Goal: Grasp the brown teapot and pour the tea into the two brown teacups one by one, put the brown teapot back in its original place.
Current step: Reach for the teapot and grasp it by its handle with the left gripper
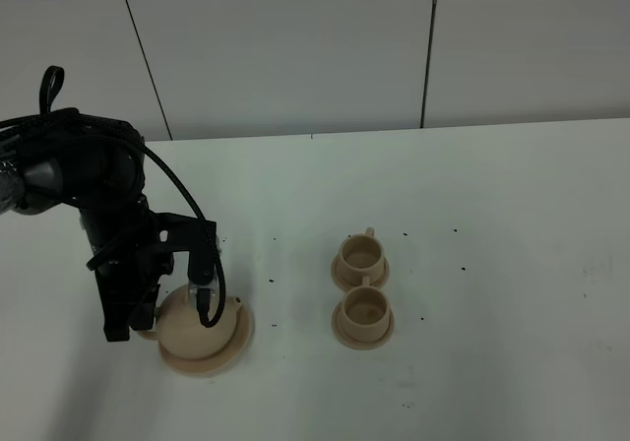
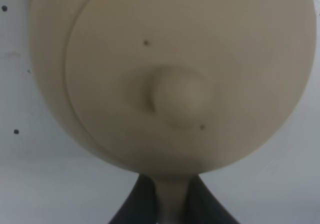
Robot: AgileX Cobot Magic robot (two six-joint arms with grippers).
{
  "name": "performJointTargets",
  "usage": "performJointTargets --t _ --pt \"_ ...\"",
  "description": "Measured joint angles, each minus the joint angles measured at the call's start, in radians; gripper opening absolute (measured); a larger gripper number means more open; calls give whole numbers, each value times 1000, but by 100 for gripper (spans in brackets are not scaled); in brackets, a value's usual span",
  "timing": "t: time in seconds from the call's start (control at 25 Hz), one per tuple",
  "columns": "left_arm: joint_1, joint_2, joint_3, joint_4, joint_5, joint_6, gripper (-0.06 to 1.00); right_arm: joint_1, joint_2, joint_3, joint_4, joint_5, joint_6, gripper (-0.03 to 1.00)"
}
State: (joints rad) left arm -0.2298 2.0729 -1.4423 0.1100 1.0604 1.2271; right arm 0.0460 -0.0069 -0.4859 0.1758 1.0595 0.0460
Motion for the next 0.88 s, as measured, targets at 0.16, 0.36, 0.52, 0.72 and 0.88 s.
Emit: performJointTargets --t 0.16,0.36,0.52,0.72,0.88 --pt "0 -21 0 -3 -11 -1 17 0 0 0 0 0 0 24" --pt "0 -44 0 -3 -13 -2 17 0 0 0 0 0 0 24" --pt "0 -44 0 -5 -13 -3 17 0 0 0 0 0 0 24" --pt "0 -44 0 -19 -12 -22 17 0 0 0 0 0 0 24" --pt "0 -44 0 -19 -10 -28 17 0 0 0 0 0 0 24"
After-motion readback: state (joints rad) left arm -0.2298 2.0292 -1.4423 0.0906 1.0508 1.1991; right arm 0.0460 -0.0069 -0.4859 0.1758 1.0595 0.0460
